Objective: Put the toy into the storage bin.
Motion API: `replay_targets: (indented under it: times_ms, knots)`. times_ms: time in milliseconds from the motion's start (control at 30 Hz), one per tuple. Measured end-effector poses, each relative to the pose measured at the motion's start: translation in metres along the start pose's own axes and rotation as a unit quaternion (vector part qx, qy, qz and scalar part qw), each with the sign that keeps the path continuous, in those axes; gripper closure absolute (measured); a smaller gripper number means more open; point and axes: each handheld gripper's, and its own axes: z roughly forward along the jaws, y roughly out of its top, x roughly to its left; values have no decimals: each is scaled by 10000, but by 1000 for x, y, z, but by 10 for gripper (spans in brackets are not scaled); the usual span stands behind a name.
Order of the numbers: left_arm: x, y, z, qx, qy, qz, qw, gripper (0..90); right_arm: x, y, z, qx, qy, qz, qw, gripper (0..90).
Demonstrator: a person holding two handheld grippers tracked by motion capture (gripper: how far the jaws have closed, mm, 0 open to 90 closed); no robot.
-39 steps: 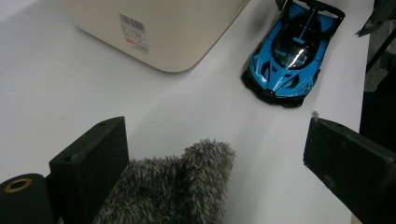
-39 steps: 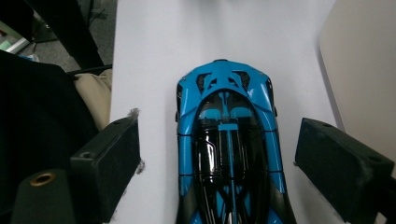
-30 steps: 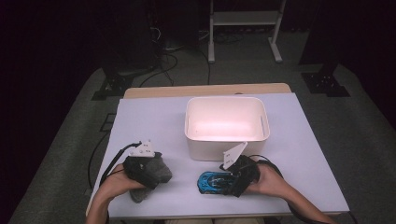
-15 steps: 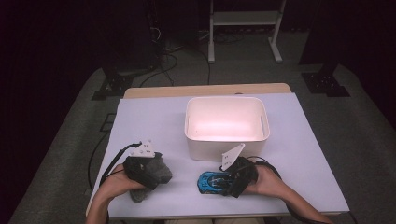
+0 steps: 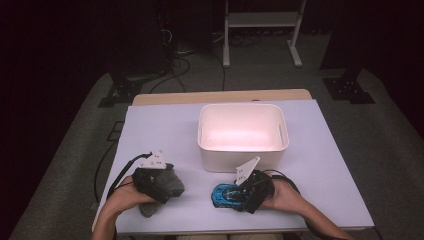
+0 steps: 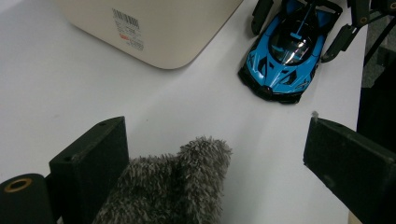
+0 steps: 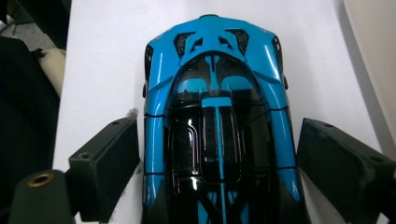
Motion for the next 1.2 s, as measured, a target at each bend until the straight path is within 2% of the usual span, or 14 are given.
replay_targets:
  times_ms: [167, 367, 800, 1000, 1200]
  knots:
    - [0, 0, 0, 2, -6, -11, 10000, 63, 1, -1, 1, -2, -65, -36, 10000, 121]
    - [0, 0, 0, 6, -6, 0, 10000, 63, 5, -3, 3, -24, -254, -211, 9995, 122]
    - [0, 0, 0, 8, -9, 2, 10000, 63, 5, -5, 3, -100, -286, -192, 9994, 147]
    - [-1, 0, 0, 11, -13, 9, 10000, 63, 6, -2, 0, 37, -222, -247, 9994, 245]
    - [0, 0, -1, -14, -19, 20, 10000, 63, 6, 2, 0, 160, -228, -254, 9993, 247]
